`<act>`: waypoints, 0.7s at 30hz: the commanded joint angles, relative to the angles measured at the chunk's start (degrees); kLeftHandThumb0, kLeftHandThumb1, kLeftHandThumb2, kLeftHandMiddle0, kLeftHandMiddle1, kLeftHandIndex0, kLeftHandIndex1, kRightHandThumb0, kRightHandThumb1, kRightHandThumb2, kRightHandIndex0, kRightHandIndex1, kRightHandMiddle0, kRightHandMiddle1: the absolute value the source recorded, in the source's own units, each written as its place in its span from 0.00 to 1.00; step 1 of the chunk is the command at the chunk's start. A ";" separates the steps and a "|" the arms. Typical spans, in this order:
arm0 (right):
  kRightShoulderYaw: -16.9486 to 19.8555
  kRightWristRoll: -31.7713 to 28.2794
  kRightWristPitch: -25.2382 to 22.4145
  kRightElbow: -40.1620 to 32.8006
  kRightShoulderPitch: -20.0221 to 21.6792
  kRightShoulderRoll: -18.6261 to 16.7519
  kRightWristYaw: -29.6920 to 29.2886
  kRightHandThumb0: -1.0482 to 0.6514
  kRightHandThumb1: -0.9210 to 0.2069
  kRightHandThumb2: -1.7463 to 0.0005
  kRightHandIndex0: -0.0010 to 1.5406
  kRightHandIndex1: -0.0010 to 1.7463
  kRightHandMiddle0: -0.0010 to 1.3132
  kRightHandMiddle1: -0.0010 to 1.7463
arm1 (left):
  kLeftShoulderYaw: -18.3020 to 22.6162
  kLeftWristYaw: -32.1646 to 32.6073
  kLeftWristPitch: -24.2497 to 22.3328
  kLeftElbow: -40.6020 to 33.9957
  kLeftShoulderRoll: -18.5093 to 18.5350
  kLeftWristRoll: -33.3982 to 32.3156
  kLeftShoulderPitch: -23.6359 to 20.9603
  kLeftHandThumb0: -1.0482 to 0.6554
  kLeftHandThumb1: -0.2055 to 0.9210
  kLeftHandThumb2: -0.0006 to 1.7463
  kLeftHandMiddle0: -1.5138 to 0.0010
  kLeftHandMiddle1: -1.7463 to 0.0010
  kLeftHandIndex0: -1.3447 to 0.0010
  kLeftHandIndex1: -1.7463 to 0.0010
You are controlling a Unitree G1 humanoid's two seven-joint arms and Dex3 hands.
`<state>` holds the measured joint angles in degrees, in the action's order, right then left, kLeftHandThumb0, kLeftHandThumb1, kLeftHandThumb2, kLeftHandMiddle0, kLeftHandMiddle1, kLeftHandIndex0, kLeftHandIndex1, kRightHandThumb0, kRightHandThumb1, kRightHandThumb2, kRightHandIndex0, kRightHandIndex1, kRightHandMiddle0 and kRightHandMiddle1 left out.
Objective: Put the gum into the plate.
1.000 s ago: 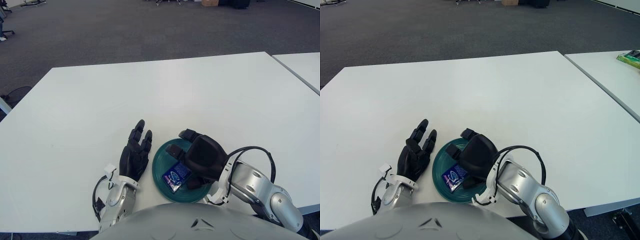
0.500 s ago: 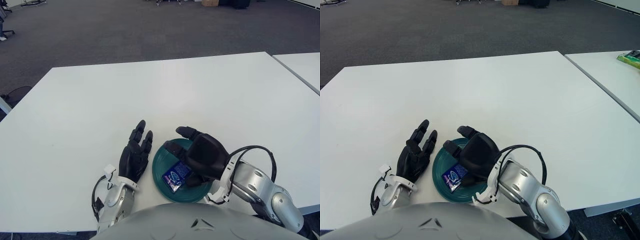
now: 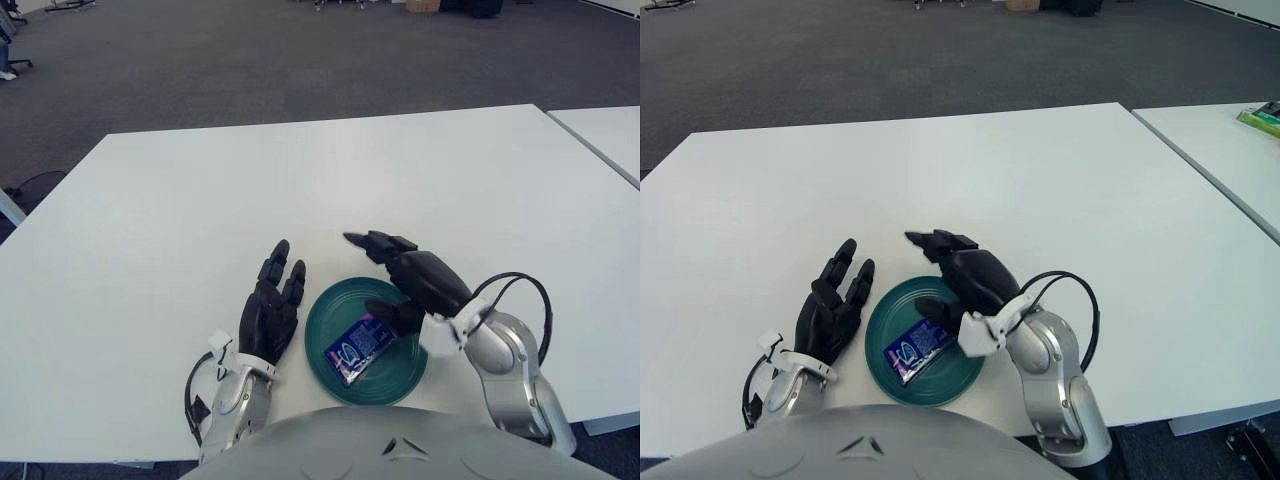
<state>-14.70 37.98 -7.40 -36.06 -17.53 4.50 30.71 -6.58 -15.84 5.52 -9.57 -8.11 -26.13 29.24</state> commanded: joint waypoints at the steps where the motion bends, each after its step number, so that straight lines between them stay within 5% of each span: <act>1: 4.65 -8.28 -3.58 1.38 -1.44 -3.86 -4.28 0.00 0.00 0.50 0.07 0.00 0.00 0.10 | 1.22 -0.51 -0.42 2.76 0.00 -0.51 -0.89 0.00 1.00 0.58 0.99 1.00 1.00 0.85; 8: 8.89 -20.55 -1.43 8.37 -1.36 -9.13 -12.91 0.04 0.00 0.51 0.06 0.00 0.00 0.09 | 0.97 -0.39 0.83 3.26 0.07 0.56 -1.25 0.00 1.00 0.56 1.00 1.00 1.00 0.83; 21: 10.88 -24.86 -0.88 9.16 -1.89 -6.71 -20.28 0.07 0.00 0.46 0.04 0.00 0.00 0.06 | 0.75 -0.86 2.28 2.70 -0.13 -0.11 0.13 0.00 1.00 0.54 1.00 1.00 1.00 0.76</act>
<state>-4.50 14.18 -8.78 -26.78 -19.32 -2.98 11.70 -6.16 -16.87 8.11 -7.82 -7.82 -26.41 28.59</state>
